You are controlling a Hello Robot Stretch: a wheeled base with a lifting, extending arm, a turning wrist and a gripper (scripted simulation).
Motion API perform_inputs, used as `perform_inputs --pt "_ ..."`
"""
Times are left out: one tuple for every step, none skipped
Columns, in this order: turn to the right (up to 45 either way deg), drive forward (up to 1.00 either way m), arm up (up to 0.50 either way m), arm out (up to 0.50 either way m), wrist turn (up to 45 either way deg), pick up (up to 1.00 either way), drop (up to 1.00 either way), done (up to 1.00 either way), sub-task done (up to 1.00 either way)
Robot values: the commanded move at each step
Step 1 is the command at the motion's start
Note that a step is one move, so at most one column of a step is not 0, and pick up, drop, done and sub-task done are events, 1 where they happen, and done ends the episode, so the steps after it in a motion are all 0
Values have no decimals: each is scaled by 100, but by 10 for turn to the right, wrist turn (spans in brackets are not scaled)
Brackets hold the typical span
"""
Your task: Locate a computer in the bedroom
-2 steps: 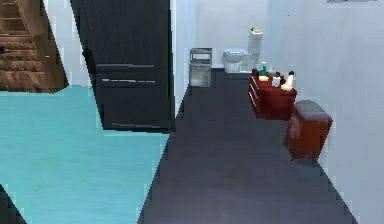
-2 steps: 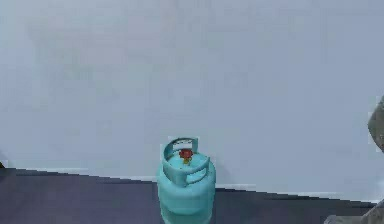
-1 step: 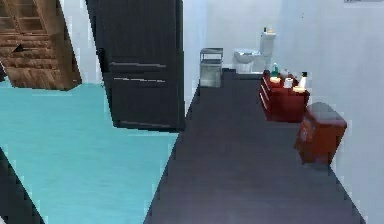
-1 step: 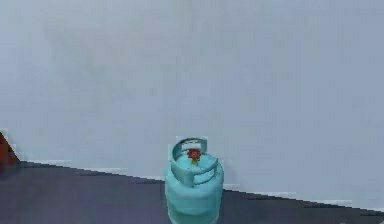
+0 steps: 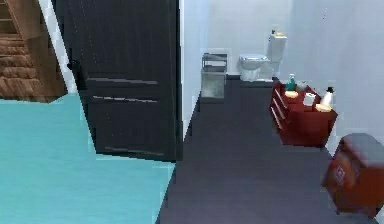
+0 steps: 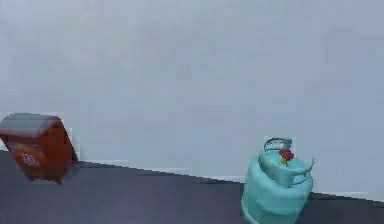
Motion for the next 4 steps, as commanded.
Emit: perform_inputs --pt "-450 0 0 0 0 0 0 0 0" --pt "-120 0 0 0 0 0 0 0 0" --pt "-30 0 0 0 0 0 0 0 0" --pt "0 100 0 0 0 0 0 0 0"
